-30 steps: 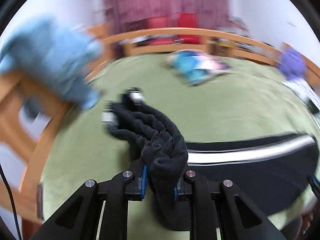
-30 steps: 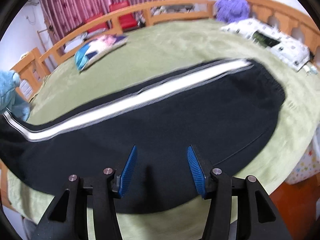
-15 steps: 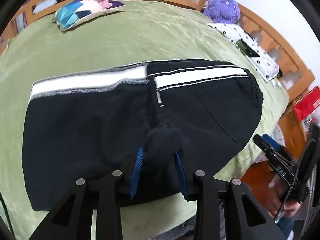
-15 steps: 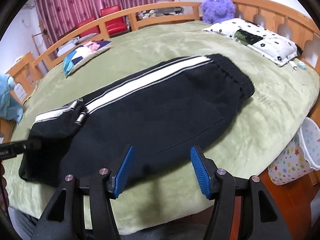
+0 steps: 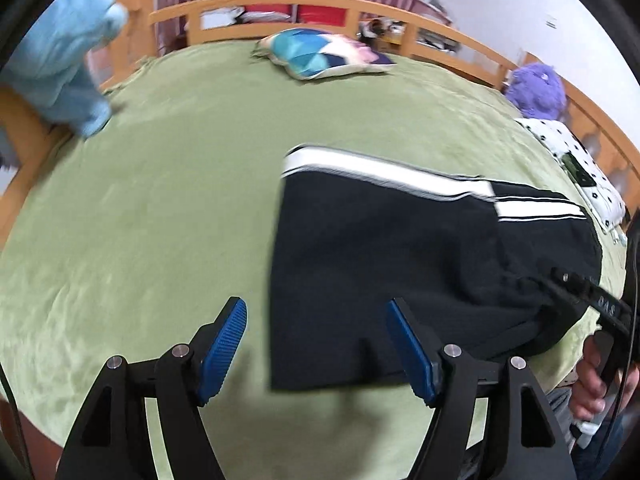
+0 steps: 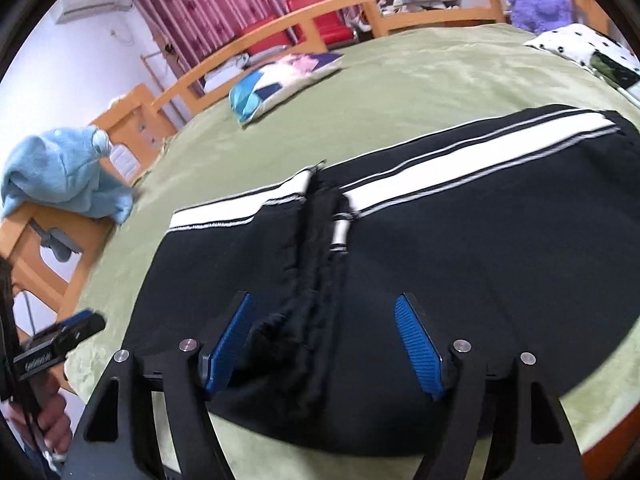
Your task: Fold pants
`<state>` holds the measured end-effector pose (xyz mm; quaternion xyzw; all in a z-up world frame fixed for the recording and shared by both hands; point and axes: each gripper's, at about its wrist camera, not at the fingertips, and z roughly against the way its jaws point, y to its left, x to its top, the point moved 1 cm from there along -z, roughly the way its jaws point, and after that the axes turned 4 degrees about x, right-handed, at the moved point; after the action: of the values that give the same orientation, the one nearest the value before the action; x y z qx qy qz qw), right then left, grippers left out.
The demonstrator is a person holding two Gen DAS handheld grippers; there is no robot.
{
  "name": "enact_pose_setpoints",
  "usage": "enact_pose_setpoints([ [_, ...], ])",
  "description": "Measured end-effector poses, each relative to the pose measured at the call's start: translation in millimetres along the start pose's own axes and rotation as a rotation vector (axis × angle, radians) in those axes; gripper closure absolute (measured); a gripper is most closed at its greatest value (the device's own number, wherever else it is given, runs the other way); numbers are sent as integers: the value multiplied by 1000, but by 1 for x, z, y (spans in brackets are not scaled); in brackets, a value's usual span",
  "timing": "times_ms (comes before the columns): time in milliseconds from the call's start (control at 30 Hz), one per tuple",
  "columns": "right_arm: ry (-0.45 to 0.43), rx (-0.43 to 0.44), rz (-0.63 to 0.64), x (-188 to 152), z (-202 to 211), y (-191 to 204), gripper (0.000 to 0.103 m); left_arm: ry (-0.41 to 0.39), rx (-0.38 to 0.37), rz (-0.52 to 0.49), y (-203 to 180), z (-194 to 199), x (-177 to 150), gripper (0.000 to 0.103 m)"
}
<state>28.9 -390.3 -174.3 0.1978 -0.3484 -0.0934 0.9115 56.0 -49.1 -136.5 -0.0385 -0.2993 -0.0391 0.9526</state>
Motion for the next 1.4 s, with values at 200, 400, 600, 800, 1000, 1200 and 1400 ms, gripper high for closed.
enact_pose_setpoints([
  [200, 23, -5, 136, -16, -11, 37, 54, -3, 9, 57, 46, 0, -16, 32],
  [400, 29, -132, 321, -34, -8, 59, 88, 3, -35, 71, 53, -5, -15, 32],
  [600, -7, -31, 111, -41, 15, 22, 87, -7, -68, 48, 46, -8, -17, 32],
  [800, 22, -70, 178, -48, 12, 27, 40, 3, -77, 19, 40, -14, -19, 32],
  [1000, 5, -51, 167, -3, -12, 20, 32, 5, -91, 21, 37, -24, -10, 32],
  [1200, 173, -16, 17, 29, -83, -6, 53, -9, -89, 19, 39, -33, 0, 32],
  [1400, 47, 130, 7, 56, -61, -16, 88, -11, -115, 27, 37, -43, 11, 32],
])
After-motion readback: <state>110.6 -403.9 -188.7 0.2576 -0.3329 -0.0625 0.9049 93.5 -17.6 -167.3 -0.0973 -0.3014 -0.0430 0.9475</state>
